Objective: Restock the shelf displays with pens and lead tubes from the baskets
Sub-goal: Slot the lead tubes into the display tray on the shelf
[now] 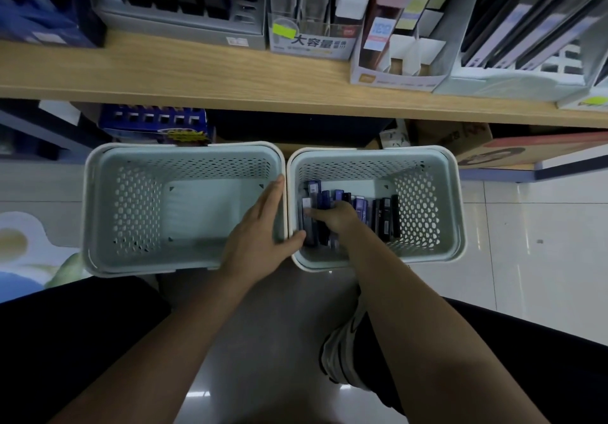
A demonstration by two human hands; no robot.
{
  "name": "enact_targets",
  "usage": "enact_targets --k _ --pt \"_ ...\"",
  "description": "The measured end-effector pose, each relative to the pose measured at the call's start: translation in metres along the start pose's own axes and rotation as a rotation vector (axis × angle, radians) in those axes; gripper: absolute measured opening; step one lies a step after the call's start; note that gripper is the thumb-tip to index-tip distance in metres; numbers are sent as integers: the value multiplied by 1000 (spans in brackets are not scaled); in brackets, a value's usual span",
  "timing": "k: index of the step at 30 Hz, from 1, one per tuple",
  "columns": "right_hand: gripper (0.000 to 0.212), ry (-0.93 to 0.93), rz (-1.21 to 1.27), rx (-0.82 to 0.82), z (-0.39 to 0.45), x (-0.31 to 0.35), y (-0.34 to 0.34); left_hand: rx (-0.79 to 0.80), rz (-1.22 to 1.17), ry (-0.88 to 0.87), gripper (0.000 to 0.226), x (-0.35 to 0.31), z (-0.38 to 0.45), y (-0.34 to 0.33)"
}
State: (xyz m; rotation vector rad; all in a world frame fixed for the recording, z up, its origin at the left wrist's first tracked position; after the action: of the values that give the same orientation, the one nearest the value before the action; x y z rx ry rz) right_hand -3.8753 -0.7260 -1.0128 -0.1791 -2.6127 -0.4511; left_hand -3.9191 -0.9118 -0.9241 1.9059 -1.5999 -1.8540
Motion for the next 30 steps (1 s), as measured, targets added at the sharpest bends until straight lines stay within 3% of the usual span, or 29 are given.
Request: enact_targets --k 4,10,13,18,21,23,25,28,30 --pt "81 -38 64 72 4 -5 -1 5 -3 -2 101 1 1 0" --pt "88 -69 240 219 2 -5 -6 5 -7 -1 100 0 1 -1" --pt "106 -59 221 229 -1 -4 -6 3 -4 -2 101 0 1 -1" --pt "92 -104 236 304 0 -3 -5 -1 -9 -3 100 0 1 1" --pt "126 -120 207 380 13 -11 -8 -4 -26 -8 100 -1 1 1" --pt "132 -100 212 382 33 -24 -10 -3 -29 -7 101 0 1 0" --pt "127 -90 200 365 21 -17 -7 -3 -27 -10 101 1 1 0" --pt "78 -88 233 385 -5 1 -4 -8 -32 -14 101 0 0 -1" --pt "62 -95 237 396 -12 4 -3 -9 -32 -9 101 0 0 0"
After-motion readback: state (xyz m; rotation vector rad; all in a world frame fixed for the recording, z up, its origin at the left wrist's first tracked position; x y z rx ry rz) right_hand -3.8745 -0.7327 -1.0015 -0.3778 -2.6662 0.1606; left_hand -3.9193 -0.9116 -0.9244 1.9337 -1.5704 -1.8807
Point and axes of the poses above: each hand's wrist, its own z-axis towards the middle knuckle, its own y-axis out of the back of the hand, x = y × z, the point moved 3 cm from there along z, towards the middle knuckle, and after that the axes turned 3 degrees about -z, right-handed, at the moved point
